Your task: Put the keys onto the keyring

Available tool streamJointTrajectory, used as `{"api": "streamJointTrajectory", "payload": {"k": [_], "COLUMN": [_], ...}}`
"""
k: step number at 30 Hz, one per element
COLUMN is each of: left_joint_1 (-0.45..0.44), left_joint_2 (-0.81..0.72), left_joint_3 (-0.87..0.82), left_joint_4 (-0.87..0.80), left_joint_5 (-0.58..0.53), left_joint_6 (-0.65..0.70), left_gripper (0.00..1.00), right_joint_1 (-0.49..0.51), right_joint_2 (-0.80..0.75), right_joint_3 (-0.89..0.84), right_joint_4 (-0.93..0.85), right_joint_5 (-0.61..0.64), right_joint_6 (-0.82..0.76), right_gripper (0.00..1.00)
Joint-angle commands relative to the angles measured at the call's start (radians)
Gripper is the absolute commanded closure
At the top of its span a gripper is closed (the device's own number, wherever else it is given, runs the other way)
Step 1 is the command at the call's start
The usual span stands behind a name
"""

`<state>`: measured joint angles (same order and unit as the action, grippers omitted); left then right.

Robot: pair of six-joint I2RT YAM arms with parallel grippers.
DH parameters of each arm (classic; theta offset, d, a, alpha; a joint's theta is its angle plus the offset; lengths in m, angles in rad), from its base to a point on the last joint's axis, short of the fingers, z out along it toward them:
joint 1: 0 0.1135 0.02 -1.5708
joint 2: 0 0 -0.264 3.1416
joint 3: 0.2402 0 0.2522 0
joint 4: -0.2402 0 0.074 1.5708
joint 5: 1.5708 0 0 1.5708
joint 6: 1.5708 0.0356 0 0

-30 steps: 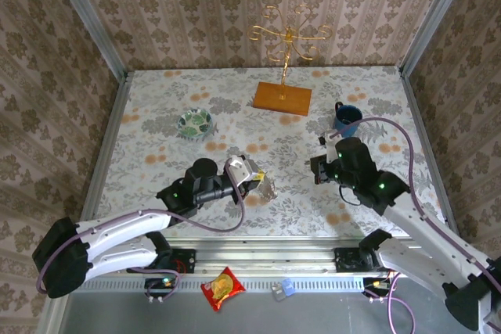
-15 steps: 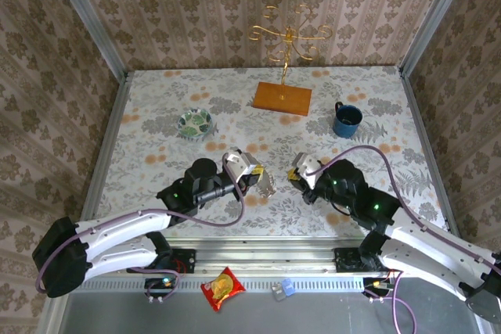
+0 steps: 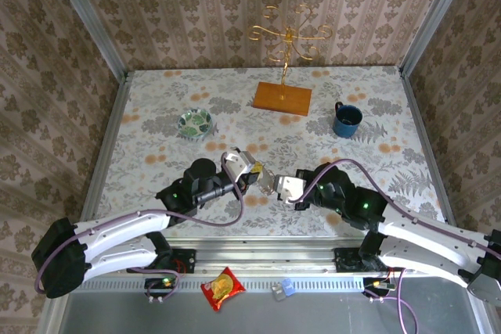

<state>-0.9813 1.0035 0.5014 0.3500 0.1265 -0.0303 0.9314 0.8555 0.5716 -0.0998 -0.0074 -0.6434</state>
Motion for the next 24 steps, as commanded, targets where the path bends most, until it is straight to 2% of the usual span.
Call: {"api": "streamJointTrajectory", "payload": {"k": [1, 6, 13, 19, 24], "left_joint_1": [-0.008, -0.007, -0.005, -0.005, -0.004], "left_joint_2": [0.005, -0.008, -0.030, -0.019, -0.019], "left_joint_3": [0.061, 0.061, 0.047, 0.039, 0.032], "left_joint_4": [-0.047, -0.040, -0.033, -0.026, -0.026], "left_joint_5": [-0.010, 0.001, 0.071, 0.198, 0.213], "left_joint_6": [-0.007, -0.006, 0.015, -0.022, -0.045], "left_gripper": [1.00, 1.00, 1.00, 1.00, 1.00], "right_joint_1": [0.023, 0.027, 0.022, 0.023, 0.024], "right_joint_2": [0.020, -0.038, -0.118, -0.053, -0.020], "right_joint_3": [0.040, 0.024, 0.026, 0.065, 0.074], "right_joint_4": [0.061, 0.076, -0.013, -0.013, 0.008], "right_joint_5": [0.064, 0.127, 0.192, 0.108, 0.062], "right_joint_6": [-0.072, -0.120, -0.232, -0.245, -0.248], "right_gripper": [1.00, 1.00, 1.00, 1.00, 1.00]}}
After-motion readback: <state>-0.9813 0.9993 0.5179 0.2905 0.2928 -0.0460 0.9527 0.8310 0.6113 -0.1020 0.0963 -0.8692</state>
